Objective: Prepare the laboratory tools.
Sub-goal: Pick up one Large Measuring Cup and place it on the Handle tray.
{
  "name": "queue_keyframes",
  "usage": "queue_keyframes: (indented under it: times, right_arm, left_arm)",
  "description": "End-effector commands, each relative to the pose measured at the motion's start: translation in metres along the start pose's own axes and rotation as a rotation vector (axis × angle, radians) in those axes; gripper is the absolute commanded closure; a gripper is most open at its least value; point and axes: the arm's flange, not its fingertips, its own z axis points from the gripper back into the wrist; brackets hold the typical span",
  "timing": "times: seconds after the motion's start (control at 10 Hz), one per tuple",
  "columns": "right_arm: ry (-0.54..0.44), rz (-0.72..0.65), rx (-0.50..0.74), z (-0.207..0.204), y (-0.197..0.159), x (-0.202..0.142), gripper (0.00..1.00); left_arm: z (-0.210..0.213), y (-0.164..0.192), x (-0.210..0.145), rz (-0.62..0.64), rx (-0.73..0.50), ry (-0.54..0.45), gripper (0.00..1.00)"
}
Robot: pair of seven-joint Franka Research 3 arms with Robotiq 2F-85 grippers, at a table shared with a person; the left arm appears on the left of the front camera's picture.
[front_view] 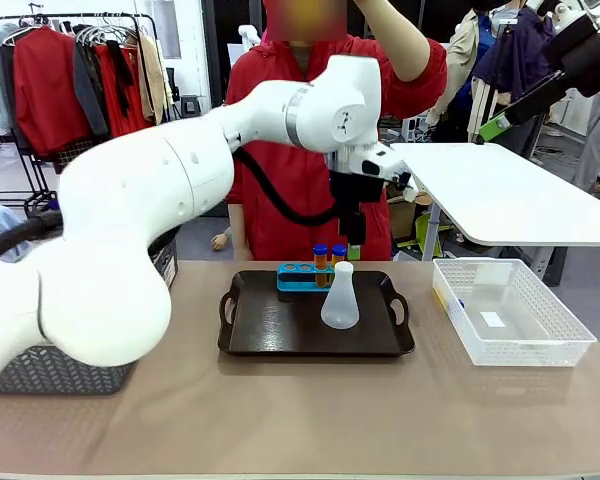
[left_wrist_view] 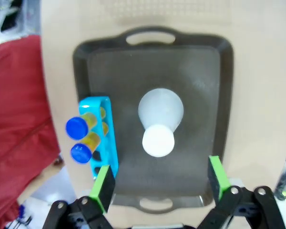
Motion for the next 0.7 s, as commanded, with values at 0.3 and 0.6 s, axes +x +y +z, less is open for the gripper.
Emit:
queue_keyframes:
  times: [0.3,0.6]
  right_arm:
    - [-0.005,0.007,0.004,0.001,0.0,0.0,0.0]
    - [-0.005,0.007,0.004,0.001,0.0,0.0,0.0]
  left_arm:
    - [0.051,-0.077,-0.076,0.189,-0.047,0.064,0.0]
    - [0.089,-0.112,-0.116,0.283,0.0,0.045,0.0]
